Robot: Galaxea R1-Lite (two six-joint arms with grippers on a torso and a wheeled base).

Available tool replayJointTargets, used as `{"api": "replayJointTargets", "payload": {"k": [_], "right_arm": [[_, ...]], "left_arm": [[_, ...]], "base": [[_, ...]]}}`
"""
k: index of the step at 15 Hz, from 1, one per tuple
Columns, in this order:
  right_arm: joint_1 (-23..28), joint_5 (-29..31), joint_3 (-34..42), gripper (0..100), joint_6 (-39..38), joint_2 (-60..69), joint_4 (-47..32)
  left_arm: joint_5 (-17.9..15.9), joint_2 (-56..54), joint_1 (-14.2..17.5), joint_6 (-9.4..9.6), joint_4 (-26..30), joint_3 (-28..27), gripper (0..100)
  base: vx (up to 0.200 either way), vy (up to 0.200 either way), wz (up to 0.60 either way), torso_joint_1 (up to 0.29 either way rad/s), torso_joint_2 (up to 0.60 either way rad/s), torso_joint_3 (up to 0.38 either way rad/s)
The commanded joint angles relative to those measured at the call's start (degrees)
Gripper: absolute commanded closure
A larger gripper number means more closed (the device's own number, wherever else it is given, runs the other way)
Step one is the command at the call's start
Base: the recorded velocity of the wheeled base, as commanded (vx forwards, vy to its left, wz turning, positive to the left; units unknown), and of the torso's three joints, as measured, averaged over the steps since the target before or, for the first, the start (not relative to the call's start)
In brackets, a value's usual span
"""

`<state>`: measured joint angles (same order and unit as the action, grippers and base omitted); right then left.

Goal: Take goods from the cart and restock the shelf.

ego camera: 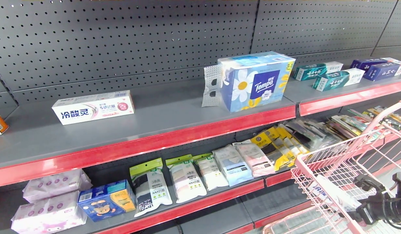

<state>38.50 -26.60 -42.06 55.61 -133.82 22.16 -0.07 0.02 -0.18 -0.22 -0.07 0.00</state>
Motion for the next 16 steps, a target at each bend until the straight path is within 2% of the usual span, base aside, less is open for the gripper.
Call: {"api": "replayJointTargets", "payload": {"k": [1,11,12,16], "right_arm": [[-0.1,0.0,-0.1,0,0.0,-0.3,0.0],[-1.2,0.1,-1.3,0,-0.1,-1.9,0.0],[-1.2,0.1,-1.2,100,-0.1,-1.9,0.0],[-1.1,0.1,-0.9,100,-0.3,-1.9,-0.1]], "left_arm": [[0.0,0.1,0.0,-0.04,0.0,0.0,0],[0.0,0.1,0.0,-0.04,0.0,0.0,0],[0.0,0.0,0.0,-0.04,0.0,0.0,0],[0.0,0.1,0.0,-0.04,0.0,0.0,0]], "base": [[0.000,0.000,0.00,0.000,0.00,0.000],[0.000,0.000,0.00,0.000,0.00,0.000],[0.000,0.000,0.00,0.000,0.00,0.000],[0.000,0.000,0.00,0.000,0.00,0.000]]}}
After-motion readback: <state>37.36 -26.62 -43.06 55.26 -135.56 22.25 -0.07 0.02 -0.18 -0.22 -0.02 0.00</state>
